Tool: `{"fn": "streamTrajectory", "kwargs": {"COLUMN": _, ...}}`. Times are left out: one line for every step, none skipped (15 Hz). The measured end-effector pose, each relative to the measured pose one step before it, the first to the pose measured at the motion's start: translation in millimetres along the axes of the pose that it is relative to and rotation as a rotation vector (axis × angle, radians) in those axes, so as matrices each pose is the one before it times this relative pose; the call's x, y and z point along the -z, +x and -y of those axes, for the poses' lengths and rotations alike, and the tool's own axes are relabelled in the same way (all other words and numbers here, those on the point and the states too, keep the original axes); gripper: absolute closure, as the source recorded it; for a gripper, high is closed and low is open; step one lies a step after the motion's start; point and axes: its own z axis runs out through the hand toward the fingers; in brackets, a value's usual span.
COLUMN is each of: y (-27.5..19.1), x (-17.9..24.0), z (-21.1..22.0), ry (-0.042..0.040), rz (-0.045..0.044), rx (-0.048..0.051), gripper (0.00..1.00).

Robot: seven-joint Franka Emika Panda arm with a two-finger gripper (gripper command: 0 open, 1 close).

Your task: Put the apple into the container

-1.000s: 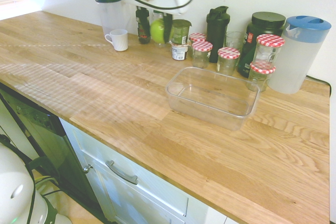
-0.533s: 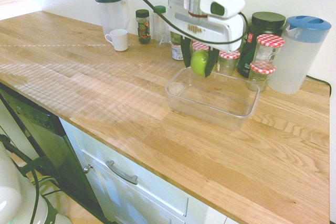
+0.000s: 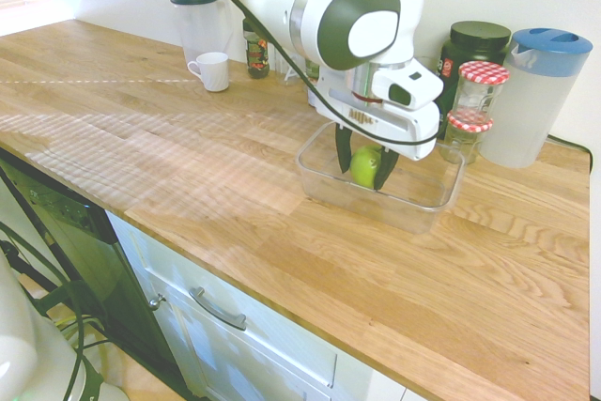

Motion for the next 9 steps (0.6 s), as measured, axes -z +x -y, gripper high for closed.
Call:
{"fn": "streamTrajectory", "kwargs": {"y": 0.24, "x": -4.45, "z": 2.47, "ry": -0.00313, "rz": 0.00108, "rx": 0.00346, "gripper": 0.00}}
{"fn": "streamTrajectory", "kwargs": {"y": 0.35, "x": -0.56, "z": 2.14, "ry": -0.00038, "rz": -0.00066, "rx": 0.00279, "gripper": 0.00}}
{"fn": "streamTrajectory", "kwargs": {"y": 0.43, "x": 2.01, "z": 1.91, "ry": 0.00410, "rz": -0.00192, "rx": 0.00137, "gripper": 0.00}}
{"fn": "streamTrajectory", "kwargs": {"y": 0.55, "x": 2.15, "z": 1.43, "ry": 0.00255, "rz": -0.00209, "rx": 0.00185, "gripper": 0.00}}
{"fn": "streamTrajectory", "kwargs": {"y": -0.12, "x": 0.83, "z": 0.73, "ry": 0.00050, "rz": -0.00041, "rx": 0.00208, "gripper": 0.00}}
{"fn": "streamTrajectory", "kwargs": {"y": -1.17, "x": -0.22, "z": 1.11, "ry": -0.00132, "rz": 0.00182, "rx": 0.00349, "gripper": 0.00}}
{"fn": "streamTrajectory", "kwargs": {"y": -0.85, "x": -0.08, "z": 0.81, "ry": -0.00082, "rz": 0.00116, "rx": 0.00251, "gripper": 0.00}}
{"fn": "streamTrajectory", "kwargs": {"y": -0.80, "x": 0.10, "z": 1.00, "ry": 0.00021, "rz": -0.00009, "rx": 0.00264, "gripper": 0.00}}
{"fn": "streamTrajectory", "kwargs": {"y": -0.84, "x": -0.01, "z": 1.05, "ry": 0.00006, "rz": 0.00007, "rx": 0.00261, "gripper": 0.00}}
